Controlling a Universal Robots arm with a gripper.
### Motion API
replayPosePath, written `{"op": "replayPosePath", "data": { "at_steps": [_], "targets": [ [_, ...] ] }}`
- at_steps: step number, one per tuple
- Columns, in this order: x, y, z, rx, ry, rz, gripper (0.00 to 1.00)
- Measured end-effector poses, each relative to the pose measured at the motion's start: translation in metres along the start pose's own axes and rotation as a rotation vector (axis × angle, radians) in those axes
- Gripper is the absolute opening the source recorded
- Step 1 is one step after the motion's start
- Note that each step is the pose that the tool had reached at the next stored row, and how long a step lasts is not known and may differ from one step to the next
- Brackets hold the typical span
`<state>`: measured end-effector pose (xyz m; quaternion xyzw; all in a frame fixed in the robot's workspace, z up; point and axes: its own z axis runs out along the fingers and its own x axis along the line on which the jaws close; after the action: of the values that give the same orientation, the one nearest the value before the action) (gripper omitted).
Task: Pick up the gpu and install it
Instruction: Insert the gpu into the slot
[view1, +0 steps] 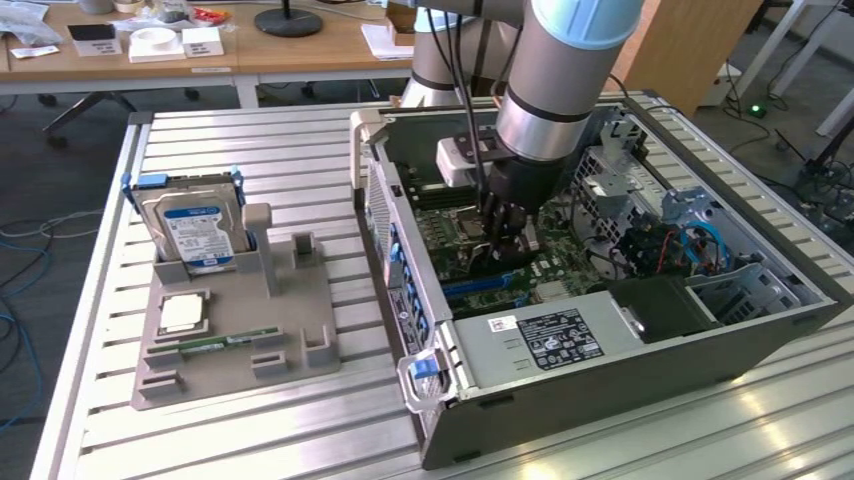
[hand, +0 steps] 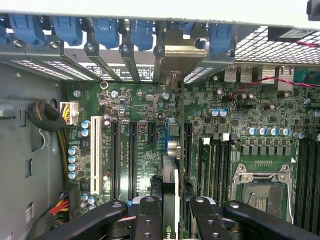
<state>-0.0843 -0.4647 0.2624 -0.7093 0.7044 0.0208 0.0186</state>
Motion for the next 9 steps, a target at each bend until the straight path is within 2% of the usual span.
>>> {"op": "replayPosePath", "data": {
  "at_steps": [9],
  "targets": [
    [-0.0006, -0.0001, 0.0004, -0.0001, -0.0003, -0.010, 0.26]
  ]
}}
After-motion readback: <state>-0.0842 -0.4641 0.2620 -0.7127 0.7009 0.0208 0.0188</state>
